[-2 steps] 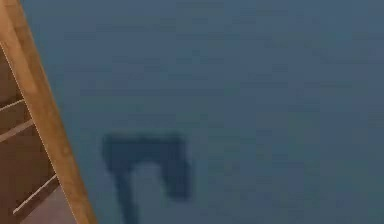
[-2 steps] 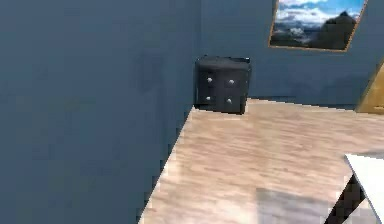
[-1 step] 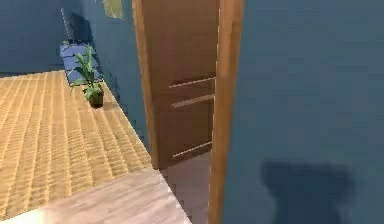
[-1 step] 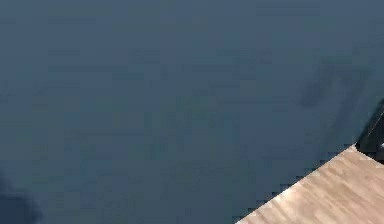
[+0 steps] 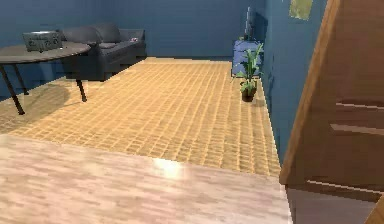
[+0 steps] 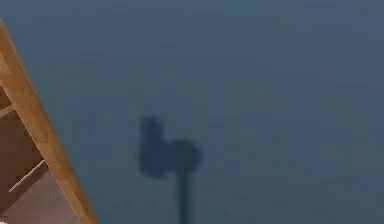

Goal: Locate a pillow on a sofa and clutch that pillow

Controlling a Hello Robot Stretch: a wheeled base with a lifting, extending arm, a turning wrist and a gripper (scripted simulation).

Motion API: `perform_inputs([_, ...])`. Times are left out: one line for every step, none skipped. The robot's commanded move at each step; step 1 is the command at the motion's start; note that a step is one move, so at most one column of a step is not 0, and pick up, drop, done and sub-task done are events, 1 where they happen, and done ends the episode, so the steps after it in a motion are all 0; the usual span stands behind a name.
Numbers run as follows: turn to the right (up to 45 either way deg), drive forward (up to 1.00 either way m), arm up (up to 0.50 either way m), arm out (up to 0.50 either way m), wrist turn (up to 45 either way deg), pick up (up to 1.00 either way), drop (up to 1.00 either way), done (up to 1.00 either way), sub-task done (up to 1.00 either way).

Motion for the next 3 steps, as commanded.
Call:
perform_inputs([-9.0,0.00,0.00,0.00,0.0,0.00,0.00,0.00,0.00])
perform_inputs([0.0,0.45,0.00,0.00,0.0,0.00,0.00,0.00,0.00])
perform_inputs([-6.0,0.00,0.00,0.00,0.0,0.00,0.00,0.00,0.00])
